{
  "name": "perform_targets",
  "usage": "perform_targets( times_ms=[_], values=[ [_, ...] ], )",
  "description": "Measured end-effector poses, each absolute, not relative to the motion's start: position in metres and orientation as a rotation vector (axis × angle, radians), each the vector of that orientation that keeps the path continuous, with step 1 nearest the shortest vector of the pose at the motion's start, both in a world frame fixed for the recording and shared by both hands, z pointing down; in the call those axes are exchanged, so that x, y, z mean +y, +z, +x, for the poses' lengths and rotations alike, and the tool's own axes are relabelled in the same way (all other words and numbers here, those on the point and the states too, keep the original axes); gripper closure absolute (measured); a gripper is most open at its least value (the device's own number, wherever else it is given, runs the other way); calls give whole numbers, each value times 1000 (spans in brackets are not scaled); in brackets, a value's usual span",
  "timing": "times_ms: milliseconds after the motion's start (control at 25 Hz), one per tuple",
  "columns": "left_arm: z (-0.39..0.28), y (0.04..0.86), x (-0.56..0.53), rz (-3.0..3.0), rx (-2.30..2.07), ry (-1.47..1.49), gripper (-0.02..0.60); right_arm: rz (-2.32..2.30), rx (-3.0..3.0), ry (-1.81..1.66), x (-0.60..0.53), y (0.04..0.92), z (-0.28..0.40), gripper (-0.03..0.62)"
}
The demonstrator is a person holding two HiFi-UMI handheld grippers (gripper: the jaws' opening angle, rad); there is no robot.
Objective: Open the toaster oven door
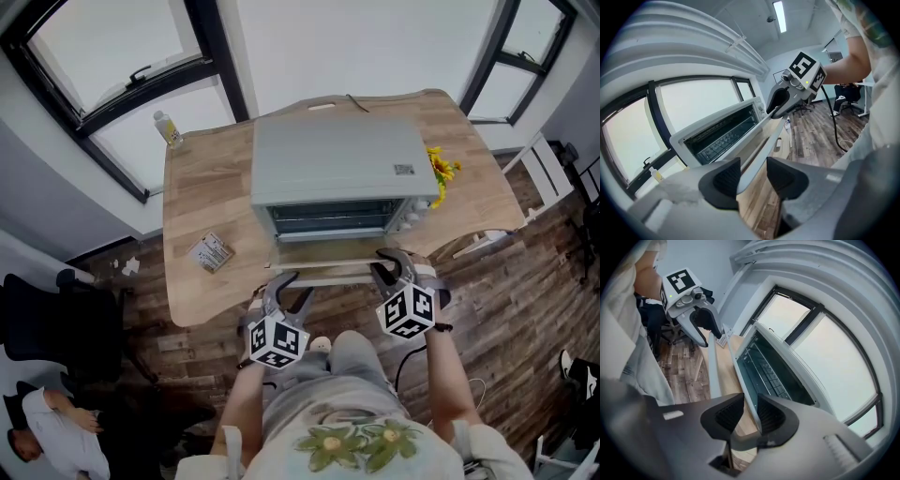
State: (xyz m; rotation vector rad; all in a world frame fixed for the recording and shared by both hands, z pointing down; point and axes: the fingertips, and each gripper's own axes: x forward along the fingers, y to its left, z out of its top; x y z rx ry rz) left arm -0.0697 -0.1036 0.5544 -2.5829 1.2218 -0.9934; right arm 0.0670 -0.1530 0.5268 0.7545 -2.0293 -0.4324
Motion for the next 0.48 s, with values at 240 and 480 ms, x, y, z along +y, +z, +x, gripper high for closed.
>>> perform_targets(
  times_ms=[240, 480],
  values=[
    [-70, 561, -98, -2574, 1232, -1016, 400, 753, -2042, -422, -147, 533, 68, 505],
    [-69, 551, -94, -2698, 1268, -956, 400, 769, -2056, -427, -148, 531, 68, 503]
  ],
)
